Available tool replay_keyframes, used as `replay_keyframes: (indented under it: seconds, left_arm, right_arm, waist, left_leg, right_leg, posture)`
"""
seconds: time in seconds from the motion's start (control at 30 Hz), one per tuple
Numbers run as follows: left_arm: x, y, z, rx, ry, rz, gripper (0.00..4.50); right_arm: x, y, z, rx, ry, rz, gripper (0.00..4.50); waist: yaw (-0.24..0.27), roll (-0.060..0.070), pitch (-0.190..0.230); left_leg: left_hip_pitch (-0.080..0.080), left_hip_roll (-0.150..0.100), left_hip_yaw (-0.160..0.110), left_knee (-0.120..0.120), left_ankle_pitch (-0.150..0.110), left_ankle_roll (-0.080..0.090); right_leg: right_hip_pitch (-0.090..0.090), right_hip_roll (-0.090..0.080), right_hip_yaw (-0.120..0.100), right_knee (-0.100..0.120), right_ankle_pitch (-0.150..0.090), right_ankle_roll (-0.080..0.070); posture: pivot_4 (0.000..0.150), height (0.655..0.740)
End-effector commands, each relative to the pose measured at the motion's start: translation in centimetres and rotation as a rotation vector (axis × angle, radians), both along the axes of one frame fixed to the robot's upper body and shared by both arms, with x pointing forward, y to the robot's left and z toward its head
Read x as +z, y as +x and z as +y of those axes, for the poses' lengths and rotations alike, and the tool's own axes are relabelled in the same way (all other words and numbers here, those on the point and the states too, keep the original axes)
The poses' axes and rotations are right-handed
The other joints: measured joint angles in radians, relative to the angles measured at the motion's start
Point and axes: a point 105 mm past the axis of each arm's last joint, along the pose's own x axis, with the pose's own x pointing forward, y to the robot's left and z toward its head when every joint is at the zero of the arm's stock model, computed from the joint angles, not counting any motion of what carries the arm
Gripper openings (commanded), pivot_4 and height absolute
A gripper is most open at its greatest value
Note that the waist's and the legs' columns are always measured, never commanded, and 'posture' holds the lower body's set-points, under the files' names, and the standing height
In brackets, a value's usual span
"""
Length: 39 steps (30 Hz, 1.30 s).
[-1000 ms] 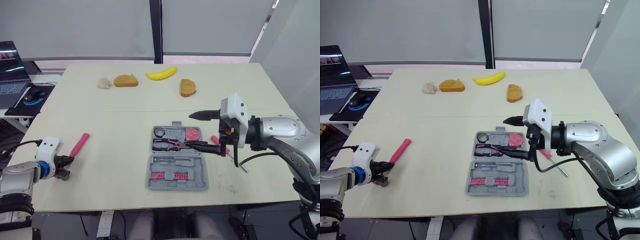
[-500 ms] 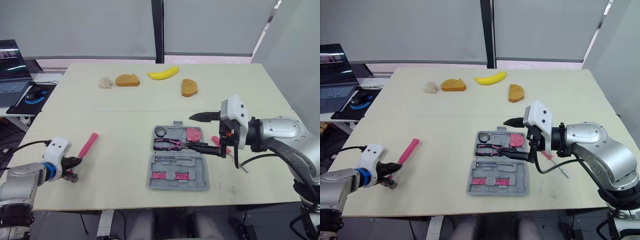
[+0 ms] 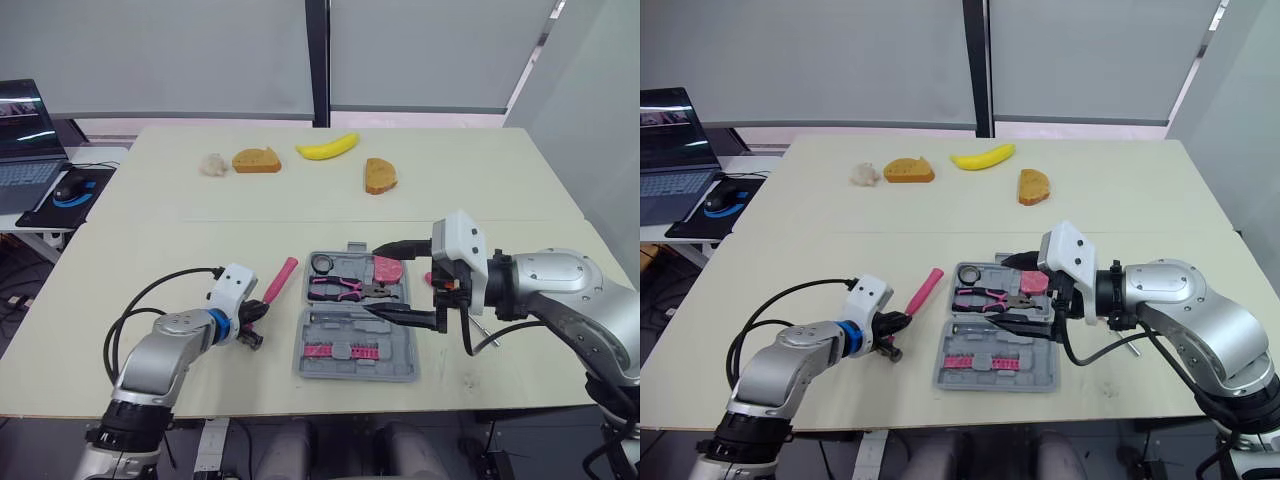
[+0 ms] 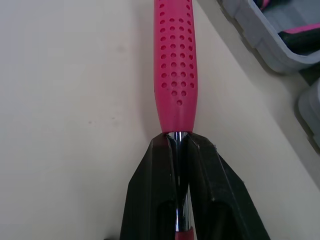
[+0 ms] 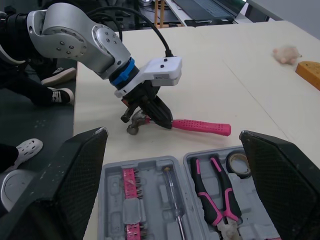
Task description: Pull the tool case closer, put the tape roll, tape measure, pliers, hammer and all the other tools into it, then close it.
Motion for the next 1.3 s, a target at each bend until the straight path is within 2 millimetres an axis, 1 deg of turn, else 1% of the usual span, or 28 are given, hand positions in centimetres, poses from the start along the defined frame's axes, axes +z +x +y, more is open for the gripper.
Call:
replay_keyframes:
  seconds: [0.03, 0.17, 0.37, 0.53, 0.77, 0.83, 0.93, 1.03, 1.13, 1.2, 1.23, 1.3]
  left_arm:
    - [-0.6, 0.5, -0.3, 0.013, 0.065, -0.006, 0.06]
    - [-1.4, 0.2, 0.0, 0.034, 0.098, 0.009, 0.06]
    - [-1.5, -0.4, 0.7, 0.073, 0.091, 0.016, 0.06]
    - [-1.6, -1.1, 1.0, 0.095, 0.088, 0.024, 0.06]
    - [-1.8, -2.6, 1.3, 0.091, 0.087, 0.046, 0.06]
    - [-1.6, -2.5, 1.4, 0.092, 0.082, 0.034, 0.79]
    - [-1.1, -2.0, 1.6, 0.101, 0.075, 0.007, 1.63]
    - [1.1, -1.8, 1.9, 0.086, 0.068, -0.036, 2.59]
    - [3.1, -2.4, 2.3, 0.060, 0.046, -0.046, 3.55]
    - [4.5, -2.8, 2.9, 0.009, 0.072, -0.056, 4.24]
    - [5.5, -2.6, 3.4, -0.010, 0.078, -0.074, 4.47]
    - [7.9, -2.1, 3.4, -0.123, 0.086, -0.131, 4.47]
  right_arm:
    - [1.0, -0.5, -0.1, -0.004, 0.002, -0.053, 4.50]
    - [0.9, -0.6, -0.2, -0.008, -0.006, -0.047, 4.50]
    - [0.4, -1.0, -0.3, 0.007, -0.026, -0.022, 4.50]
    - [0.4, -0.9, -0.4, 0.008, -0.029, -0.021, 4.50]
    - [0.3, -0.6, -0.4, 0.015, -0.029, -0.015, 4.50]
    - [0.3, -0.5, -0.3, 0.020, -0.026, -0.012, 4.50]
    - [0.3, -0.4, -0.2, 0.024, -0.023, -0.010, 4.50]
    - [0.2, -0.3, -0.1, 0.028, -0.003, 0.006, 4.50]
    - [0.2, -0.2, -0.1, 0.025, 0.002, 0.006, 4.50]
    - [0.2, -0.1, 0.0, 0.021, 0.007, 0.001, 4.50]
    - [0.2, -0.1, 0.1, 0.020, 0.012, 0.000, 4.50]
    - [0.2, 0.0, 0.3, 0.022, 0.021, -0.004, 4.50]
  waist:
    - [0.000, 0.000, 0.000]
    - [0.000, 0.001, -0.001]
    - [0.000, 0.002, -0.001]
    - [-0.004, 0.002, -0.001]
    - [-0.004, 0.002, -0.001]
    - [-0.004, 0.002, -0.001]
    - [-0.002, 0.002, -0.001]
    - [-0.001, 0.002, -0.001]
    - [-0.001, 0.002, -0.001]
    - [-0.001, 0.001, -0.001]
    - [-0.002, 0.002, -0.001]
    - [-0.001, 0.002, -0.001]
  left_leg:
    - [0.000, 0.000, 0.000, 0.000, 0.000, 0.000]
    - [0.001, 0.000, 0.000, 0.000, 0.000, 0.000]
    - [0.001, 0.000, 0.000, 0.000, 0.000, 0.000]
    - [0.001, 0.000, 0.000, 0.000, 0.000, 0.000]
    - [0.001, 0.000, 0.000, 0.000, 0.000, 0.000]
    - [0.001, 0.000, 0.000, 0.000, 0.000, 0.000]
    - [0.001, 0.000, 0.000, 0.000, 0.000, 0.000]
    - [0.001, 0.000, 0.000, 0.000, 0.000, 0.000]
    - [0.001, 0.000, 0.000, 0.000, 0.000, 0.000]
    - [0.001, 0.000, 0.000, 0.000, 0.000, 0.000]
    - [0.001, 0.000, 0.000, 0.000, 0.000, 0.000]
    - [0.001, 0.000, 0.000, -0.001, 0.000, 0.000]
  right_leg:
    - [0.000, 0.000, 0.000, 0.000, 0.000, 0.000]
    - [0.001, 0.000, 0.000, 0.000, 0.000, 0.000]
    - [0.001, 0.000, 0.000, 0.000, 0.000, 0.000]
    - [0.001, 0.000, 0.000, 0.000, 0.000, 0.000]
    - [0.001, 0.000, 0.001, -0.001, 0.000, 0.000]
    - [0.001, 0.000, 0.000, -0.001, 0.000, 0.000]
    - [0.001, 0.000, 0.000, -0.001, 0.000, 0.000]
    - [0.001, 0.000, 0.000, -0.001, 0.000, 0.000]
    - [0.001, 0.000, 0.000, -0.001, 0.000, 0.000]
    - [0.001, 0.000, 0.000, -0.001, 0.000, 0.000]
    - [0.000, 0.000, 0.000, -0.001, 0.000, 0.000]
    - [0.000, 0.000, 0.000, -0.001, 0.000, 0.000]
  posture:
    - [0.150, 0.7400]
    - [0.150, 0.7400]
    - [0.150, 0.7400]
    - [0.150, 0.7400]
    - [0.150, 0.7400]
    - [0.150, 0.7400]
    - [0.150, 0.7400]
    - [0.150, 0.7400]
    - [0.150, 0.7400]
    - [0.150, 0.7400]
    - [0.150, 0.7400]
    - [0.150, 0.7400]
